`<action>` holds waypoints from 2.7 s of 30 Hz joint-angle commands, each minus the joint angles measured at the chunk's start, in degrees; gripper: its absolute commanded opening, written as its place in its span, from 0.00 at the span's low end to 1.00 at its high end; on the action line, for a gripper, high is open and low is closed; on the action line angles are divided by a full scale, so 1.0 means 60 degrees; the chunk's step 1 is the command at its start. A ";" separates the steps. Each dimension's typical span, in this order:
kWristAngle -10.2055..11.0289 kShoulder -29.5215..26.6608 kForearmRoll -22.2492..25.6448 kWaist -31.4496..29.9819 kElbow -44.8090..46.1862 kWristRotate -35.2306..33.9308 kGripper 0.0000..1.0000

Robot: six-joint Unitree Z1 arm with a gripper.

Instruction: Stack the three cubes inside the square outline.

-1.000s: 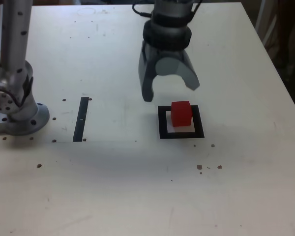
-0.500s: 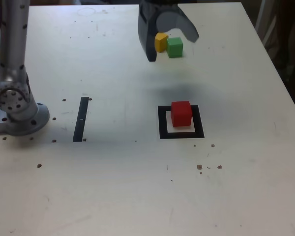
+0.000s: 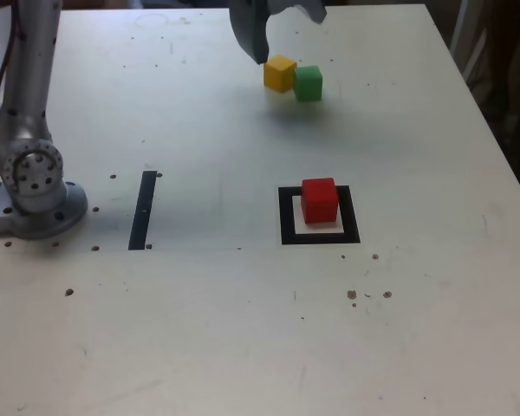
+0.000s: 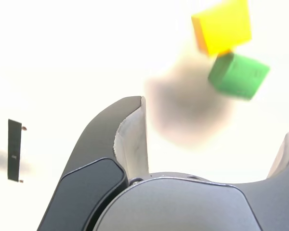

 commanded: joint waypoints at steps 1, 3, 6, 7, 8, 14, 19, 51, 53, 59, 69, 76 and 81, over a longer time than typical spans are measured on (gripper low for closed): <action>0.0095 0.0190 0.0003 0.0177 -0.0224 0.0020 0.99; 0.0200 0.0461 0.0073 0.0366 -0.0528 0.0020 0.99; 0.0352 0.0977 0.0176 0.0559 -0.1013 0.0020 0.99; 0.0385 0.1162 0.0199 0.0613 -0.1146 0.0020 0.99; 0.0410 0.1340 0.0211 0.0667 -0.1248 0.0019 0.99; 0.0424 0.2190 0.0198 0.0946 -0.1487 -0.0067 0.98; 0.0429 0.2467 0.0217 0.1020 -0.1581 -0.0185 0.96; 0.0338 0.2993 -0.0560 0.0941 -0.1519 -0.0800 0.59; 0.0346 0.2993 -0.0717 0.0941 -0.1505 -0.0805 0.56; 0.0317 0.2984 -0.0922 0.0951 -0.1458 -0.0815 0.49; 0.0278 0.2880 -0.1189 0.0976 -0.1294 -0.0742 0.32; 0.0408 0.2582 -0.0772 0.0953 -0.1775 -0.0277 0.30; 0.0456 0.2297 0.0040 0.0881 -0.2375 0.0311 0.30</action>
